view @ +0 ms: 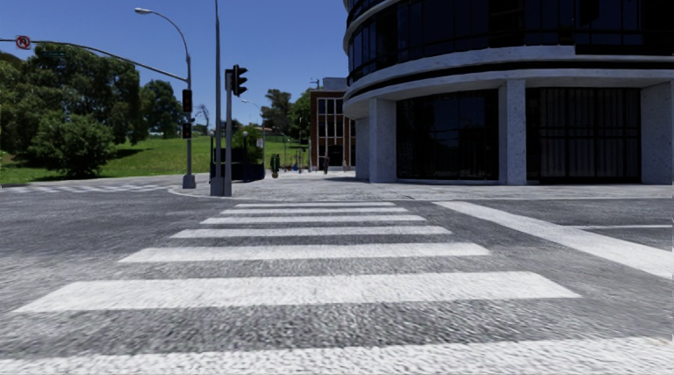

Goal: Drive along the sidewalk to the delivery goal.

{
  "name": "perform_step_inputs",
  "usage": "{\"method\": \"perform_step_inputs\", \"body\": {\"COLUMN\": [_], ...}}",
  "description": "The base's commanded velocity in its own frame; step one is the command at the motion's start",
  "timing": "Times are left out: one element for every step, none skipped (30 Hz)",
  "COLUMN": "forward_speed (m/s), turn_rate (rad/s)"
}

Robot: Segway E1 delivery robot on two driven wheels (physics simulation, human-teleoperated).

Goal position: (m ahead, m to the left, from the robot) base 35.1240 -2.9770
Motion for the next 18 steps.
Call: {"method": "perform_step_inputs", "body": {"forward_speed": [2.0,2.0,2.0,2.0,2.0,2.0,2.0,2.0,2.0,2.0,2.0,2.0,2.0,2.0,2.0,2.0,2.0,2.0], "turn_rate": [0.0,0.0,0.0,0.0,0.0,0.0,0.0,0.0,0.0,0.0,0.0,0.0,0.0,0.0,0.0,0.0,0.0,0.0]}}
